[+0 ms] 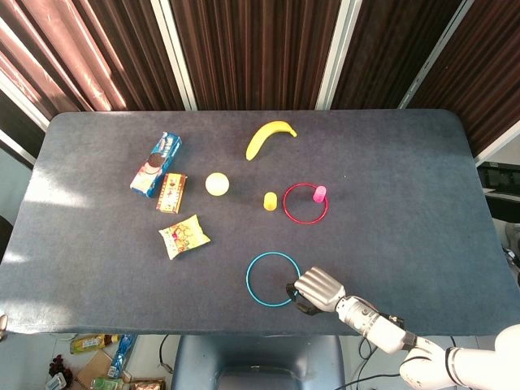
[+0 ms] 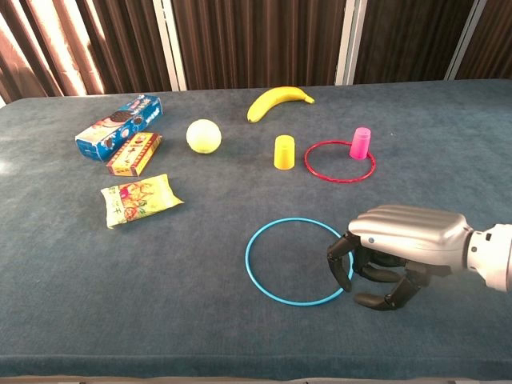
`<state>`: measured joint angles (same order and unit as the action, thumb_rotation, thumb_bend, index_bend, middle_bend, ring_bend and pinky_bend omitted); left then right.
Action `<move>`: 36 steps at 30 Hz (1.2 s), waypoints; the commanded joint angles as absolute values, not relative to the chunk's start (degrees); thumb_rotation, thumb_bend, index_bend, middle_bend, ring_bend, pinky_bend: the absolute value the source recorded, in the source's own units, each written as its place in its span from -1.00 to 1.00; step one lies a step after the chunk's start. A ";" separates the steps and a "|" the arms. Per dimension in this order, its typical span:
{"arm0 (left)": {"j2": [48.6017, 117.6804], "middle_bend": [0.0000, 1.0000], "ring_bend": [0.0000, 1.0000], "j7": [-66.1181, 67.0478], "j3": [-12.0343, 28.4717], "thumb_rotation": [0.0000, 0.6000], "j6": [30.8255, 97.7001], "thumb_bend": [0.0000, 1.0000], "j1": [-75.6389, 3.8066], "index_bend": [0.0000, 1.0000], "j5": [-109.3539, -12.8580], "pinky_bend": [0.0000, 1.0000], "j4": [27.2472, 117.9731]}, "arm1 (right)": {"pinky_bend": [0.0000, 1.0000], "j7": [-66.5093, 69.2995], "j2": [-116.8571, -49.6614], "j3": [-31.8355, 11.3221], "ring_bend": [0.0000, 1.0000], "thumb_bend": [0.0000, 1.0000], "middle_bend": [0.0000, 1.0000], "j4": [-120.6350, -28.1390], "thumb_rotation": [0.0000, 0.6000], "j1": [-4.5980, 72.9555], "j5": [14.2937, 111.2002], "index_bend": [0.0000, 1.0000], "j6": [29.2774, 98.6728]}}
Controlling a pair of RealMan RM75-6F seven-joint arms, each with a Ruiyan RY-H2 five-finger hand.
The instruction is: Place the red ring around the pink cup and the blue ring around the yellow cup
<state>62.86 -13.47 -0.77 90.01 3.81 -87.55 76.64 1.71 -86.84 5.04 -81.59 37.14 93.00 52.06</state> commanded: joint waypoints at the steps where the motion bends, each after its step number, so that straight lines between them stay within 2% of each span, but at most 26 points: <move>1: 62.86 -1.00 -1.00 -13.50 -0.77 1.00 90.02 -0.16 3.83 -0.96 -87.54 -0.74 76.63 | 1.00 1.59 -87.00 5.02 1.00 -0.08 1.00 -81.45 1.00 37.18 92.90 0.32 51.99; 36: 62.90 -1.00 -1.00 -14.24 -0.96 1.00 90.00 -0.16 3.96 -0.96 -87.73 -0.74 76.19 | 1.00 1.44 -89.19 3.89 1.00 -0.08 1.00 -78.61 1.00 37.52 90.97 0.28 51.64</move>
